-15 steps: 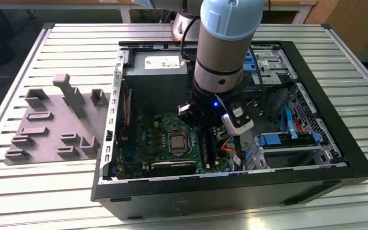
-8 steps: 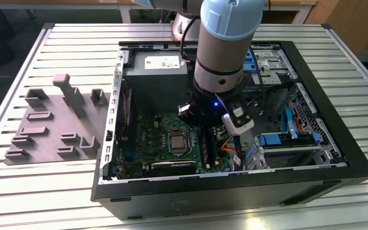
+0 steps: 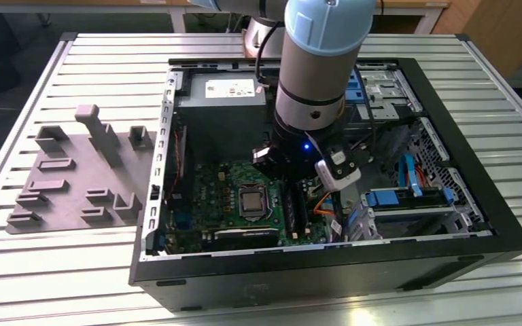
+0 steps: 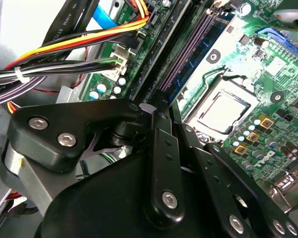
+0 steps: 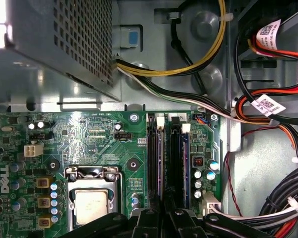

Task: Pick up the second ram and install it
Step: 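Insert the second ram into the second slot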

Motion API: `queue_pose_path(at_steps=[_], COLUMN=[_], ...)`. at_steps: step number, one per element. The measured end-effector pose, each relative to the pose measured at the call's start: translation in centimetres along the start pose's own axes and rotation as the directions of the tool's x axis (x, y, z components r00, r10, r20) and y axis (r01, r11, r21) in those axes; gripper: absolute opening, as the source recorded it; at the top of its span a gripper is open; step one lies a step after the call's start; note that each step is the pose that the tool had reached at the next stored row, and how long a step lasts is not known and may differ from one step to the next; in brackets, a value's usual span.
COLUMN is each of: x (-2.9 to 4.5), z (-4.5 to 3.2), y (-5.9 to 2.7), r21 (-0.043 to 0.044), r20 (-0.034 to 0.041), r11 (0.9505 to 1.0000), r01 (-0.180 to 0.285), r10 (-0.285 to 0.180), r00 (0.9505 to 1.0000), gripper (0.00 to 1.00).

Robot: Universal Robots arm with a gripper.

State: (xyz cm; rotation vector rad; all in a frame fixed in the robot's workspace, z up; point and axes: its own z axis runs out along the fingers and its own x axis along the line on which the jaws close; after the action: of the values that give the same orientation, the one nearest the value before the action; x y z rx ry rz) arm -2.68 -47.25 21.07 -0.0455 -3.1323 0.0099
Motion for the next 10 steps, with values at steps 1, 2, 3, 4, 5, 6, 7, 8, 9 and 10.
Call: queue_pose_path(at_steps=[1, 2, 3, 4, 5, 6, 7, 8, 9, 10], x=[0.00, 0.00, -0.01, -0.02, -0.04, -0.07, -0.09, -0.10, -0.10, -0.11], z=[0.00, 0.00, -0.01, -0.01, -0.01, 0.00, 0.00, 0.00, 0.01, 0.04], y=[0.00, 0.00, 0.00, 0.00, 0.00, 0.00, 0.00, 0.00, 0.01, 0.01], r21=[-0.0002, -0.0001, 0.0000, 0.0001, 0.0001, 0.0001, 0.0001, 0.0000, -0.0007, -0.0014], r20=[-0.0001, -0.0004, -0.0008, -0.0010, -0.0012, -0.0014, -0.0015, -0.0016, -0.0016, -0.0016], r11=[1.0000, 1.0000, 1.0000, 1.0000, 1.0000, 1.0000, 1.0000, 1.0000, 1.0000, 1.0000], r01=[0.000, 0.000, 0.000, 0.001, 0.001, 0.002, 0.004, 0.005, 0.006, 0.007], r10=[0.000, 0.000, 0.000, -0.001, -0.001, -0.002, -0.004, -0.005, -0.006, -0.007], r00=[1.0000, 1.0000, 1.0000, 1.0000, 1.0000, 1.0000, 1.0000, 1.0000, 1.0000, 1.0000], gripper=[0.14, 0.14, 0.14, 0.14, 0.14, 0.14, 0.14, 0.14, 0.14, 0.14])
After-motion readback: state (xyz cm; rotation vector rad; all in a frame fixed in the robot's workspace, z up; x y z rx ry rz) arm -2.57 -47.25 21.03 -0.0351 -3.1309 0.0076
